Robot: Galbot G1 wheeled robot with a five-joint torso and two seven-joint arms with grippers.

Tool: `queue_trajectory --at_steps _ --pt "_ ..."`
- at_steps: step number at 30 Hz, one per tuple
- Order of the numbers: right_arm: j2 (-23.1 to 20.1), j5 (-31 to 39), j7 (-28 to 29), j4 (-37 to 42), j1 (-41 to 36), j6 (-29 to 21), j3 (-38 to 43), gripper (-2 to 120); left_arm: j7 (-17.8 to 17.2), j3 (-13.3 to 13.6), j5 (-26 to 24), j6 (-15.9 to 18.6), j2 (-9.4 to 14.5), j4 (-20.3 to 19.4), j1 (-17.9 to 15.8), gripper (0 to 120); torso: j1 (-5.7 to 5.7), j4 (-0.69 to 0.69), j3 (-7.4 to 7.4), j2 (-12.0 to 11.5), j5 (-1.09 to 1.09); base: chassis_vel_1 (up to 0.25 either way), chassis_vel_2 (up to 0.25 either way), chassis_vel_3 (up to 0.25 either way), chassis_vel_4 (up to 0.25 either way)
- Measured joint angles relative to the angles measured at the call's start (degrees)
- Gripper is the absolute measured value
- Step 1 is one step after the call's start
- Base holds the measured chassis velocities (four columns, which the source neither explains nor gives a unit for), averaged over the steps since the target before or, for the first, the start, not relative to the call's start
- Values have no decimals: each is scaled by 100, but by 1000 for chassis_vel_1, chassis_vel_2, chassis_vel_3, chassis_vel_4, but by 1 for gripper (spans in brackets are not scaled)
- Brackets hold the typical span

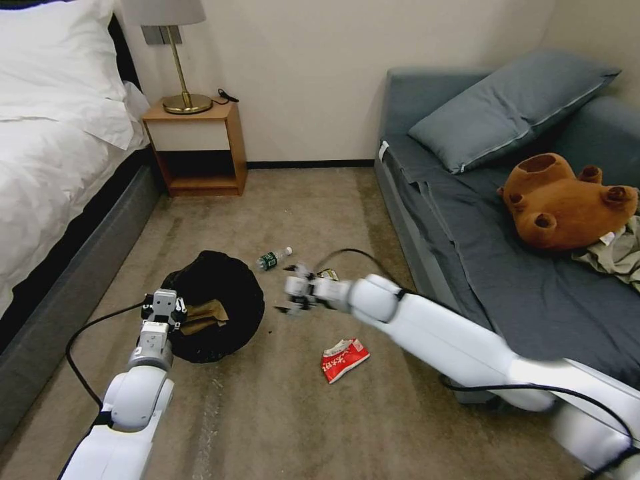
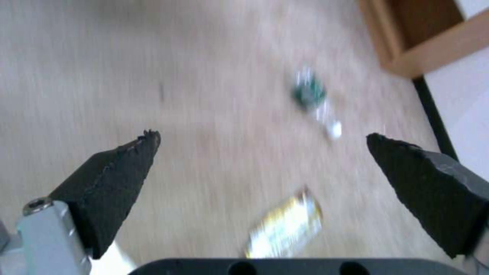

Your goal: Pick up the trash bin, then pick up the garbage on the floor and place it into the trash bin.

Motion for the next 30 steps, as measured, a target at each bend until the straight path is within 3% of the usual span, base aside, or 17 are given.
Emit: queue_trajectory --at_steps 2,4,11,30 --pt "-44 -868 -298 -440 -264 528 367 100 5 -5 2 -15 -11 51 -2 5 0 2 1 0 1 0 0 0 0" --pt "-43 -1268 -388 -611 -395 732 560 100 7 4 17 -24 -20 80 -2 5 0 4 0 0 0 0 0 0 0" --pt "119 -2168 -420 -937 -804 991 976 100 7 113 153 -72 -151 183 -35 5 0 3 0 0 -2 0 0 0 0" --pt "1056 -2734 -257 -1898 -1152 1320 1316 100 -3 146 139 -71 -183 176 -30 5 0 4 0 -1 -2 0 0 0 0"
